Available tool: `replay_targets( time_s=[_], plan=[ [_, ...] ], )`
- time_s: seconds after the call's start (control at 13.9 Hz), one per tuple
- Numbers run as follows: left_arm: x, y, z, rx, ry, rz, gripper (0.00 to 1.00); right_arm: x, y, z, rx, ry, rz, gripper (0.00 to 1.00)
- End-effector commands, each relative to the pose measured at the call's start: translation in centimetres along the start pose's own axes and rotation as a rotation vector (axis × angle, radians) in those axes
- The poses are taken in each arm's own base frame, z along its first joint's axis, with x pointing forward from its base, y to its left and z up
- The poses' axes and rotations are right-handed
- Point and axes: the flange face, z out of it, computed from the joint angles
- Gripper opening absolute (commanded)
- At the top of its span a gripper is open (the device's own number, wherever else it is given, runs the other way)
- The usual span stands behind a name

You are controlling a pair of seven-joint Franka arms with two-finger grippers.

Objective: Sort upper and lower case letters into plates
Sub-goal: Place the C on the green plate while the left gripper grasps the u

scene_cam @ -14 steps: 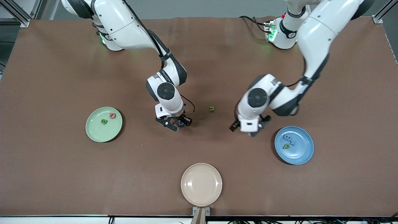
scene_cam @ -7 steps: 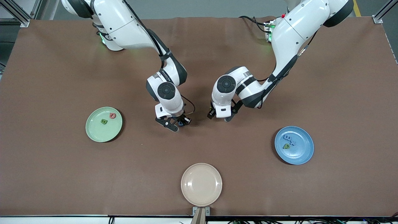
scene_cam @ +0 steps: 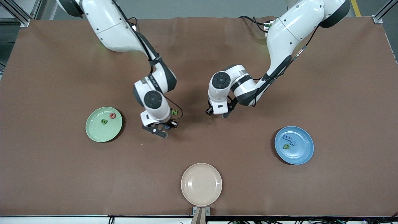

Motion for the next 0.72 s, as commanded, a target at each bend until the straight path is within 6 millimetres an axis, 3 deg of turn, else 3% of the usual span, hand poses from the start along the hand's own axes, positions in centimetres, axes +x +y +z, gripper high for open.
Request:
replay_targets(
  time_s=[0.0, 0.14, 0.29, 0.5, 0.58, 0.65],
  plan=[
    [-0.5, 0.1, 0.8, -0.021, 0.015, -0.012, 0.69, 1.4, 7.4, -3.4, -0.005, -0.013, -0.104, 0.0],
    [-1.4, -0.1, 1.1, -0.028, 0.005, 0.0, 0.64, 3.4, 13.3, -4.6, -0.004, -0.022, -0.192, 0.0],
    [-1.7, -0.2, 1.4, -0.025, 0.004, 0.004, 0.5, 5.2, 18.8, -5.2, -0.002, -0.03, -0.267, 0.0],
    [-1.4, -0.1, 1.3, -0.027, 0.006, 0.002, 0.09, 7.4, 25.2, -4.1, 0.005, -0.028, -0.344, 0.0],
    [-0.9, 0.2, 0.6, -0.039, 0.012, -0.001, 0.0, 7.6, 26.6, -3.1, 0.013, -0.005, -0.36, 0.0],
    [-0.3, 0.7, -0.3, -0.054, 0.016, -0.004, 0.0, 7.6, 27.3, -2.7, 0.017, 0.012, -0.371, 0.0]
  ],
)
